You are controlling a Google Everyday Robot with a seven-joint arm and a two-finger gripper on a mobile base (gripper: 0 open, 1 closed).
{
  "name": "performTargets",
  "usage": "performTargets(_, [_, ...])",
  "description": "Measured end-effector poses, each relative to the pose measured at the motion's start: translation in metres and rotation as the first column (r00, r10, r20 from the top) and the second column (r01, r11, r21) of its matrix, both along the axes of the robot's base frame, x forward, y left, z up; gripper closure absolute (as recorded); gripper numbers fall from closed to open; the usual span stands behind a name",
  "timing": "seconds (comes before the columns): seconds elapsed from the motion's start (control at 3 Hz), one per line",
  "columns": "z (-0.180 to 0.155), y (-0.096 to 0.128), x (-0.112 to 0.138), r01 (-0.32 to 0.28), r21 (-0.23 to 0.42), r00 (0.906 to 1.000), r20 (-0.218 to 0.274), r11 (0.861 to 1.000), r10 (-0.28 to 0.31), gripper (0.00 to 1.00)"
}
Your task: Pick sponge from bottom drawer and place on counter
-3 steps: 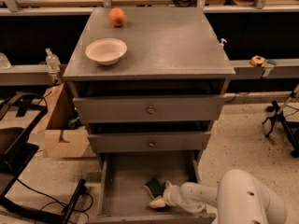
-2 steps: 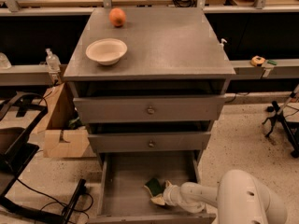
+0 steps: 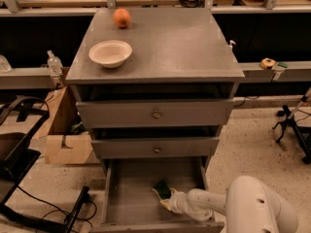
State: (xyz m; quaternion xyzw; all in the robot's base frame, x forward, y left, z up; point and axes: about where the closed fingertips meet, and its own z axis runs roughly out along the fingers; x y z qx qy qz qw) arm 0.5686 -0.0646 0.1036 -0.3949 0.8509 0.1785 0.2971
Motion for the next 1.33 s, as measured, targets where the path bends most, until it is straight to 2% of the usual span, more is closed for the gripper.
performTargets(0.33, [-0.001, 0.001, -0.001, -0.001, 0.001, 1.0000, -0.001, 1.000, 0.001, 1.00])
performTargets(0.67, [-0.001, 0.001, -0.001, -0.001, 0.001, 1.0000, -0.001, 1.000, 0.001, 1.00])
performTargets(1.0, [0.019, 0.003, -0.002, -0.028, -0.026, 0.9996, -0.001, 0.999, 0.028, 1.00])
performTargets(1.33, [0.075, -0.006, -0.009, -0.078, -0.097, 0.9966, -0.034, 0.992, 0.075, 1.00])
